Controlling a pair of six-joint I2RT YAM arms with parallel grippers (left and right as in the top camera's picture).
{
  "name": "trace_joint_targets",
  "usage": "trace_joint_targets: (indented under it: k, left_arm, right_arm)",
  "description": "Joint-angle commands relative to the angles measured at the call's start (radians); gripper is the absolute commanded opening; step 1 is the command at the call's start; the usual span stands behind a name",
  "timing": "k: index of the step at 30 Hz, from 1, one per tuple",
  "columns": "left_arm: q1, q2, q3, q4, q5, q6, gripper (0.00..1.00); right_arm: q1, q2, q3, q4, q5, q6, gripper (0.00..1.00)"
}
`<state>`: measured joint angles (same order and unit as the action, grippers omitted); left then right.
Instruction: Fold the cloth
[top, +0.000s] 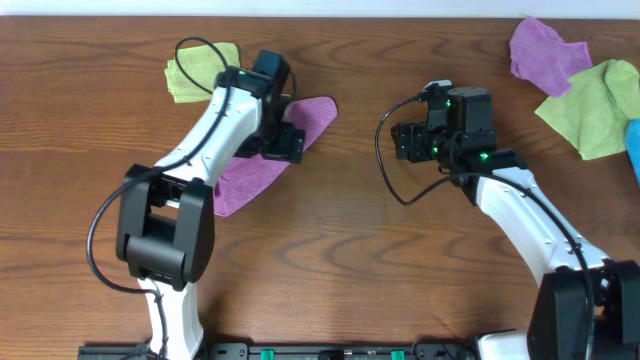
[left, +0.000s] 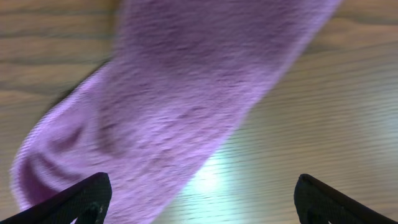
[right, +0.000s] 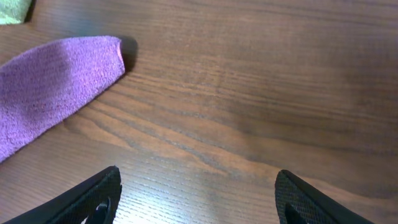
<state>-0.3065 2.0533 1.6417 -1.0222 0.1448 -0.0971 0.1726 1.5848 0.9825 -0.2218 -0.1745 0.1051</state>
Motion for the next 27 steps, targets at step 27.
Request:
trace_joint_targets:
  k: [27]
  left_arm:
    - [0.084, 0.075, -0.031, 0.012, 0.122, 0.076, 0.99]
  right_arm:
    - [0.01, -0.01, 0.013, -0.14, -0.01, -0.017, 0.75]
